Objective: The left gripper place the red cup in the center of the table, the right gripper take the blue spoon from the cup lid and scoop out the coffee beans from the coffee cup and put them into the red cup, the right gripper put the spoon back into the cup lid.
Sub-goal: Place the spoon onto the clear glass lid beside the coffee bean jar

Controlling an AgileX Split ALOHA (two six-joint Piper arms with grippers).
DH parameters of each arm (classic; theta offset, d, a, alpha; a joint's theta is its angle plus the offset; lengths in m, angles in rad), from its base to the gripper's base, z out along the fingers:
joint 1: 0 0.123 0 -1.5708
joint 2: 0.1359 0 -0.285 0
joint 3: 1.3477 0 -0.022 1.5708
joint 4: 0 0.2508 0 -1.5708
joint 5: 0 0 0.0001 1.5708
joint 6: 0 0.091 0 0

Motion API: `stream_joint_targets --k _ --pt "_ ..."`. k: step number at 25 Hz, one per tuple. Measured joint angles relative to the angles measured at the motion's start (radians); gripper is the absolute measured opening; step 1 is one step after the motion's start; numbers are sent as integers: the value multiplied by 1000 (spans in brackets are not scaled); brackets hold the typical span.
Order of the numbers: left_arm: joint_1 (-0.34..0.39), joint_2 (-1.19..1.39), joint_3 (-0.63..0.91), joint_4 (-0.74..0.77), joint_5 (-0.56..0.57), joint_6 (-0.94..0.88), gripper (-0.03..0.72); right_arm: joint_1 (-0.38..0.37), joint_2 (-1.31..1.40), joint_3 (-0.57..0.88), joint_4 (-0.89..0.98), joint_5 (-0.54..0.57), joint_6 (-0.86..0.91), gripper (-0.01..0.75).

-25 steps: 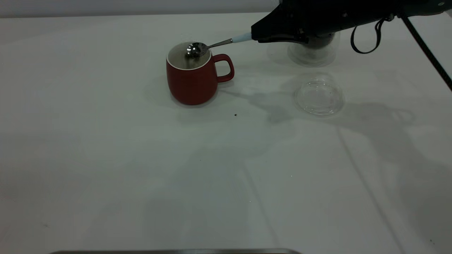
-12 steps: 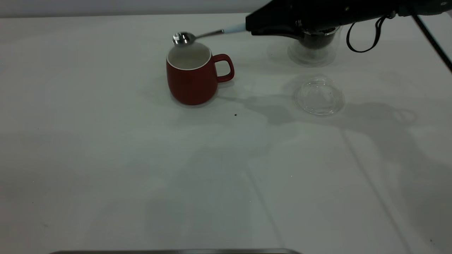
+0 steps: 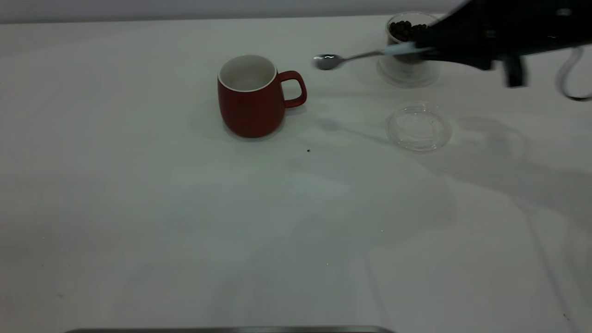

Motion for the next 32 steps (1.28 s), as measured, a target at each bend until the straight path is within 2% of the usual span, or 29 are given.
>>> stream_joint_targets --k 6,12,17,21,32 --pt "0 0 0 0 0 -2 586 -139 -25 159 6 -54 -10 110" --pt "0 0 0 0 0 -2 586 -218 -26 210 9 -120 -27 110" --pt "0 0 0 0 0 -1 586 -225 -27 206 10 -214 -31 110" --pt "0 0 0 0 0 -1 586 -225 1 162 11 -228 -31 110" --pt "0 0 0 0 0 -1 586 -225 172 42 12 -110 -39 110"
